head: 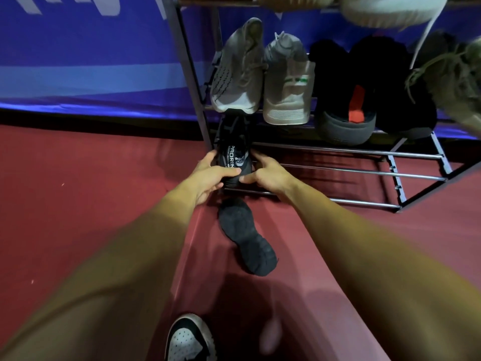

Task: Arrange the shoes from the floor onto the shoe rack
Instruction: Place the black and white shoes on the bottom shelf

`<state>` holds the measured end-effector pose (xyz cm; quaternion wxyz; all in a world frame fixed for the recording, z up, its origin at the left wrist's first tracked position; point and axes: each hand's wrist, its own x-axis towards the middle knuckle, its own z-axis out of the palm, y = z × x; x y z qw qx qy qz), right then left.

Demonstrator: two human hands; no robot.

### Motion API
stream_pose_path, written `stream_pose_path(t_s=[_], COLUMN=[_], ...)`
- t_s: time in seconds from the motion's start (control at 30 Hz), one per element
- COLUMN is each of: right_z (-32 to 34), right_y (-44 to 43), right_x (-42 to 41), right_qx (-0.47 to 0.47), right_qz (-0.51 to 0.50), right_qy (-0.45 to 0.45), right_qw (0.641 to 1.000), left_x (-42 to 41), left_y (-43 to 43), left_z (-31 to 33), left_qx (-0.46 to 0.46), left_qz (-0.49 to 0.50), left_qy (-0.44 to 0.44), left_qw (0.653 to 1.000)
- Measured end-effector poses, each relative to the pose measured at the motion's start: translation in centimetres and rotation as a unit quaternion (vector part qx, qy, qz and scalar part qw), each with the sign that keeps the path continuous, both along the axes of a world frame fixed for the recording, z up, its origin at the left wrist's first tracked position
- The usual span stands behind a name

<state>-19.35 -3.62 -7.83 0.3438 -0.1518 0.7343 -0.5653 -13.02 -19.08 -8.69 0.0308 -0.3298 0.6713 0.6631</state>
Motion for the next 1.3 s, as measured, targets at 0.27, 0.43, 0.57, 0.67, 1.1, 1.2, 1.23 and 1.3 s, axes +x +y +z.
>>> stream_pose_path(t_s=[0.27,0.43,0.57,0.67,1.1,1.2,1.23,1.3], right_z=[-0.6,-2.6,-3.1,-3.0,-9.7,-11.4,-11.7,-12.5], right_y=[-0.9,-1.0,0.2,1.5,3.9,4.0,4.0,3.8], right_x=[-0.6,-0.3,0.8,2.3,5.4,5.0,4.9,4.8], right_qx=[-0.004,0.059,0.096,0.143,0.293,0.332,0.338,0.352], right_qz=[-0.054,-0.082,-0.105,-0.092,0.001,0.018,0.027,0.042], right_qy=[0.036,0.020,0.005,0.015,0.011,0.011,0.010,0.009], right_qw=[0.998,0.995,0.990,0.985,0.956,0.943,0.941,0.935], left_x=[-0.7,0.0,1.4,3.0,6.3,6.7,6.8,6.7], left_y=[-0.5,-0.1,1.0,2.1,3.9,4.5,4.7,5.3], left_z=[-0.3,-0.2,0.2,-0.4,-7.3,-9.3,-9.7,-10.5], left_qx=[0.017,0.007,-0.019,-0.034,-0.157,-0.164,-0.159,-0.150], left_qz=[0.027,0.052,0.065,0.041,-0.165,-0.231,-0.243,-0.250], left_qy=[0.031,0.034,0.003,-0.030,-0.219,-0.261,-0.267,-0.269], left_qw=[0.999,0.998,0.998,0.998,0.949,0.923,0.919,0.918])
